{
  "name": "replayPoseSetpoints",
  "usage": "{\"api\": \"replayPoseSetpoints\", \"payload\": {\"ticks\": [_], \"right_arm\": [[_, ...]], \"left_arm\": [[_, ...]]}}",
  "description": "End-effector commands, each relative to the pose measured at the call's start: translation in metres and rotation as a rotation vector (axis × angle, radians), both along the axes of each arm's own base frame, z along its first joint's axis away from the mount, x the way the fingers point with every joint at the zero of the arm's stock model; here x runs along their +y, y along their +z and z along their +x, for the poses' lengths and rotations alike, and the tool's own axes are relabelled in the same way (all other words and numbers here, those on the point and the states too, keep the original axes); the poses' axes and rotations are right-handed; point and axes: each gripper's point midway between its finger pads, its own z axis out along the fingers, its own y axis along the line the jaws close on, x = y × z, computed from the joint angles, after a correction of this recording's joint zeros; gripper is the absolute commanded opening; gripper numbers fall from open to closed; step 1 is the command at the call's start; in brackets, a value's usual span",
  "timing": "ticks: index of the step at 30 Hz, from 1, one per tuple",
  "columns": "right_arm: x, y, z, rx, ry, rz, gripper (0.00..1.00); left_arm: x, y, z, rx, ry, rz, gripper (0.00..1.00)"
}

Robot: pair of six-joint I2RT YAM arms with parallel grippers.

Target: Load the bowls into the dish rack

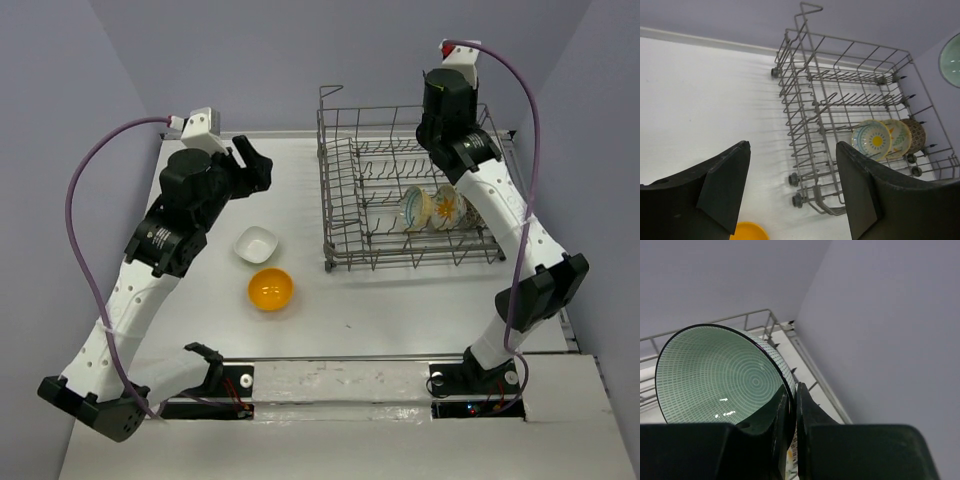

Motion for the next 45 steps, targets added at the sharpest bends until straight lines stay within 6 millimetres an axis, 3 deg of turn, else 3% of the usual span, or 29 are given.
{"api": "replayPoseSetpoints", "payload": {"ticks": [1,3,7,11,12,15,26,34,39,45], "right_arm": [[-0.031,0.032,-0.011,-0.078,-0.179,-0.118,0.01],[-0.039,0.031,-0.005,-0.058,-0.206,-0.167,0.01],[-0.044,0.015,0.013,0.002,-0.228,-0.257,0.01],[-0.045,0.008,0.017,0.03,-0.246,-0.318,0.01],[-0.045,-0.001,0.017,0.081,-0.24,-0.374,0.01],[-0.052,0.0,0.017,0.07,-0.277,-0.441,0.01],[-0.053,-0.036,0.04,0.148,-0.275,-0.506,0.01],[-0.085,-0.068,0.072,0.137,-0.327,-0.497,0.01],[-0.079,-0.089,0.095,0.168,-0.322,-0.523,0.01],[-0.082,-0.099,0.102,0.196,-0.34,-0.528,0.01]], "left_arm": [[0.008,-0.029,0.011,0.014,-0.016,0.007,0.78],[0.022,-0.048,0.016,0.045,-0.003,0.01,0.78],[0.034,-0.062,0.019,0.045,0.029,0.016,0.79],[0.04,-0.08,0.021,0.069,0.051,0.02,0.79],[0.045,-0.087,0.024,0.079,0.063,0.024,0.79],[0.043,-0.098,0.024,0.1,0.045,0.014,0.79],[0.049,-0.118,0.026,0.123,0.057,0.005,0.8],[0.051,-0.124,0.028,0.133,0.059,-0.004,0.8],[0.055,-0.128,0.03,0.142,0.064,-0.008,0.8],[0.057,-0.131,0.031,0.151,0.069,-0.007,0.8]]}}
